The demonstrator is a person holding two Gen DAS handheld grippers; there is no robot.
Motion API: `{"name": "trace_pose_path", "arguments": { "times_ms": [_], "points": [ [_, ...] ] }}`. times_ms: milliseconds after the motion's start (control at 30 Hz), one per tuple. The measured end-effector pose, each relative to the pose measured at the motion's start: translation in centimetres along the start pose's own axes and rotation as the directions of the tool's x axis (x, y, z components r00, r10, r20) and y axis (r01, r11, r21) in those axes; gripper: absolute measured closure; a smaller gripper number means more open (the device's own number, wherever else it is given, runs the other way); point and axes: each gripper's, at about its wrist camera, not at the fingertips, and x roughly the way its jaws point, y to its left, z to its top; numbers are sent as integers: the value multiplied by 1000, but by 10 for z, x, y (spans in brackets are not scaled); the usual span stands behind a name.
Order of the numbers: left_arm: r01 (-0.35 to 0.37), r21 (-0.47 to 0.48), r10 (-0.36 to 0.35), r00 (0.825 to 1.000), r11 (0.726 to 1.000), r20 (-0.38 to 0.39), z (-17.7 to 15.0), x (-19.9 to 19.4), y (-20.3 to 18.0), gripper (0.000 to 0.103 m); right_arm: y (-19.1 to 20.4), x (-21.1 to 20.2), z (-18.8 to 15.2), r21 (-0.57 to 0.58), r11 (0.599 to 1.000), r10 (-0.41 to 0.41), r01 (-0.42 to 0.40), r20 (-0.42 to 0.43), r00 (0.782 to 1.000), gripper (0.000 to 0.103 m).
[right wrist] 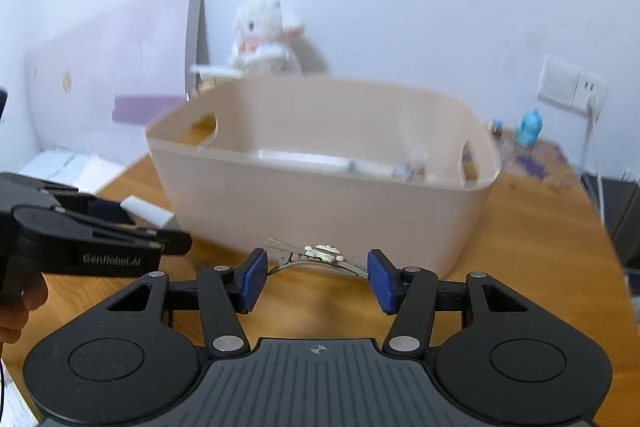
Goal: Organize objects
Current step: 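Release the white box and hair clip into the basket with both grippers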
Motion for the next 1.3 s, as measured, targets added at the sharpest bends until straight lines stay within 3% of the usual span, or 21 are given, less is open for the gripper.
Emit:
{"name": "trace_pose_path", "arguments": {
  "times_ms": [333,567,833,1133,1300],
  "points": [
    [-15,35,12,994,999,109,43,-41,-4,42,-23,-22,45,7,1000,-25,24,129,991,51],
    [-45,58,38,993,997,116,82,-22,-14,42,-33,-7,82,4,999,-48,48,175,983,51],
    [-70,54,70,998,996,6,107,33,-23,42,-47,54,103,3,996,-84,84,73,994,51],
    [-30,60,40,984,998,-171,99,83,-25,42,-53,114,84,-15,993,-116,115,-80,990,51],
    [-19,41,26,982,999,-186,95,88,-22,42,-55,127,71,-14,993,-119,118,-114,986,48]
  ]
}}
